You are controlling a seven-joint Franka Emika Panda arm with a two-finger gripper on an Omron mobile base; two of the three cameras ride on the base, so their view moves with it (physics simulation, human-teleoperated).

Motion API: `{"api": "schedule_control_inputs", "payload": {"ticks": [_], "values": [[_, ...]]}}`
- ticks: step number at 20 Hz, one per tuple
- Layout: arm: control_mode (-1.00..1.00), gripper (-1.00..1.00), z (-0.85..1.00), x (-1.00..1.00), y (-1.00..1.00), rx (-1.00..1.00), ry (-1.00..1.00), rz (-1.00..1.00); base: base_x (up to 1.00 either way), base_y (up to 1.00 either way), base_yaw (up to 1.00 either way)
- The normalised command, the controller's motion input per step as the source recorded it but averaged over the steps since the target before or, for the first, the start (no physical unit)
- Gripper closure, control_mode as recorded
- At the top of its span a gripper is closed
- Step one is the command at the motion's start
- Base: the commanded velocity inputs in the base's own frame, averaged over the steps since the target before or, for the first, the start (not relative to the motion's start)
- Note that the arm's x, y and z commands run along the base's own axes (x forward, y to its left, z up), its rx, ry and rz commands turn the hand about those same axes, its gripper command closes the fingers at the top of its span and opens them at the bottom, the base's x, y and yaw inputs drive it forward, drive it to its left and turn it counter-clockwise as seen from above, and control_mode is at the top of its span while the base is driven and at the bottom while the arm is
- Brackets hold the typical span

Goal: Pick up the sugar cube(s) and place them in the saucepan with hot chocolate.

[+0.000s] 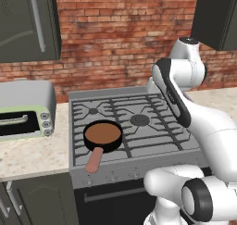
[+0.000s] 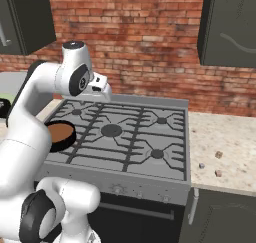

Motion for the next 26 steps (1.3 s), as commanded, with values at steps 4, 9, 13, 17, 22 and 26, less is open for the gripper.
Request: {"api": "schedule_control_inputs", "payload": {"ticks": [4,9,13,17,22,26], "values": [[-1.0,-1.0,-0.15,0.02,-0.09,0.0,0.0,-0.12,0.0,0.0,0.0],[-1.0,-1.0,-0.13,-0.08,-0.74,0.07,-0.02,-0.27,0.0,0.0,0.0],[-1.0,-1.0,-0.03,0.0,-1.0,0.21,-0.03,-0.16,0.0,0.0,0.0],[-1.0,-1.0,-0.22,-0.02,-1.0,0.18,0.0,-0.24,0.0,0.0,0.0],[-1.0,-1.0,-0.34,-0.13,-1.0,0.12,0.08,-0.4,0.0,0.0,0.0],[-1.0,-1.0,-0.46,0.0,-0.93,0.01,0.12,-0.35,0.0,0.0,0.0]]}}
